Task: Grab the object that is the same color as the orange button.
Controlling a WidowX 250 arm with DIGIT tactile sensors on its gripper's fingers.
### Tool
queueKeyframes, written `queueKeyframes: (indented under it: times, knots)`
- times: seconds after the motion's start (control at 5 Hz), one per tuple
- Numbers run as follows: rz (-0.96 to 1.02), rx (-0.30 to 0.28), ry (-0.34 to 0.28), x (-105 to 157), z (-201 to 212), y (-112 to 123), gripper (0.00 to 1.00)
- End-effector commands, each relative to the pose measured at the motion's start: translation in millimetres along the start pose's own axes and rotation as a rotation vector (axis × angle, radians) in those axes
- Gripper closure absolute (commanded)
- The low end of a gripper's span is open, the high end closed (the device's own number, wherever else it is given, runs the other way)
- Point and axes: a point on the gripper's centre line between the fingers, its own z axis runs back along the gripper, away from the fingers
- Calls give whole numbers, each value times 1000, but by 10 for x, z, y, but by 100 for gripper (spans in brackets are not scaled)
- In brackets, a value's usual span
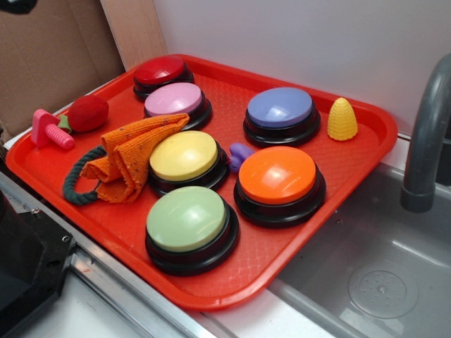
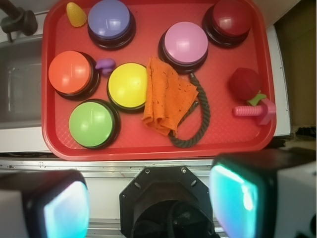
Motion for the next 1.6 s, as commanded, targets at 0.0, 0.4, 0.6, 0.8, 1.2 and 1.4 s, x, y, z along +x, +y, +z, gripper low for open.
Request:
queueKeyframes:
  times: [0.0, 0.4, 0.6, 0.8, 1.2, 1.4]
  knots:
    - [0, 0, 0, 0, 0, 0, 0]
    - [-94, 114, -17, 341, -428, 135, 0]
    - [-210, 168, -58, 489, -743, 222, 0]
    - [-337, 157, -107, 624, -1042, 247, 0]
    - [-330, 137, -101, 655, -1585, 206, 0]
    - [-345, 152, -82, 629, -1726, 220, 0]
